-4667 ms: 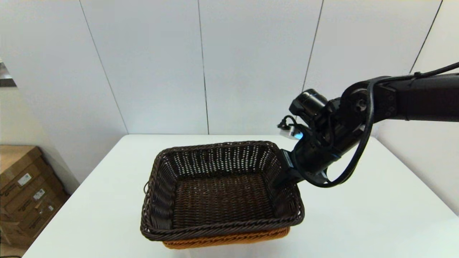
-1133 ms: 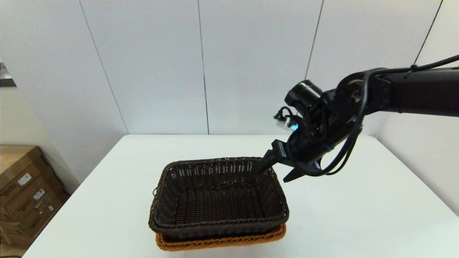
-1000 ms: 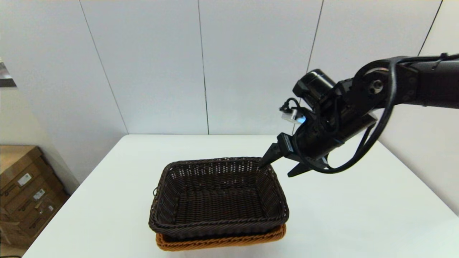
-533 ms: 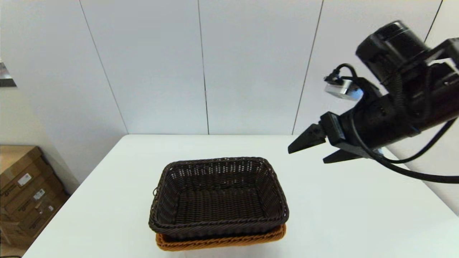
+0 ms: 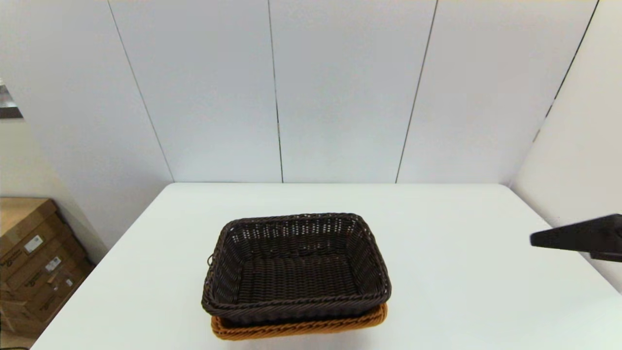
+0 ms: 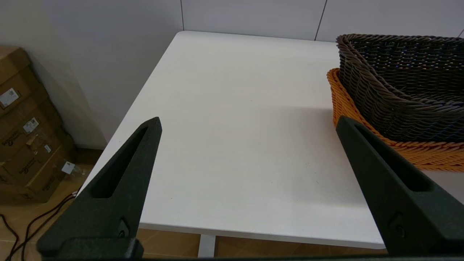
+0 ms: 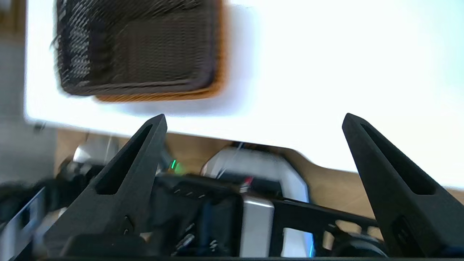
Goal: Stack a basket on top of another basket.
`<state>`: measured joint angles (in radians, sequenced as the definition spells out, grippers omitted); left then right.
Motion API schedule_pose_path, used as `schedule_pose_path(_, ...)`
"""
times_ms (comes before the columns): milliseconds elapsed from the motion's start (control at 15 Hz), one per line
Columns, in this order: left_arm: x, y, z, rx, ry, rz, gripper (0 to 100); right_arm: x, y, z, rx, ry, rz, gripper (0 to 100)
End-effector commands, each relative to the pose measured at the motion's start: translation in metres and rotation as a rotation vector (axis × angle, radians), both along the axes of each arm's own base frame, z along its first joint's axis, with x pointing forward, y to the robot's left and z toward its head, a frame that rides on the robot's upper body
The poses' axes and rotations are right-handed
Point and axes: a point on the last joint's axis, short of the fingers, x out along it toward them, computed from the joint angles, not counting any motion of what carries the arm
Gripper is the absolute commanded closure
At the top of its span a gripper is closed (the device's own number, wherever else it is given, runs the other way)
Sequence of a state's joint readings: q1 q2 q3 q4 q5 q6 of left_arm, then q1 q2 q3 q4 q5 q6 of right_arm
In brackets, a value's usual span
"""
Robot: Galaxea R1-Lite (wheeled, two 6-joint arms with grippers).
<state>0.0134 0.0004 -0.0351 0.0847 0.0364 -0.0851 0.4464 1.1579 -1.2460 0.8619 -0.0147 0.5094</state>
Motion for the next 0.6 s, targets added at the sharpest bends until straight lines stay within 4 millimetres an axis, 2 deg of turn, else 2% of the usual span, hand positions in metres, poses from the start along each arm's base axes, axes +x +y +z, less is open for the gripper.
schedule_pose_path(67, 0.000, 0.000, 0.000, -0.001, -0.002, 0.001, 0, -0.083, -0.045, -0.027, 0.039, -0.178, -0.171, 0)
schedule_pose_path(333, 0.000, 0.000, 0.000, -0.001, -0.002, 0.001, 0, -0.135, -0.059, -0.063, 0.058, -0.283, -0.294, 0)
schedule_pose_path(600, 0.000, 0.000, 0.000, -0.001, -0.002, 0.001, 0, -0.159, -0.056, -0.095, 0.023, -0.331, -0.374, 0)
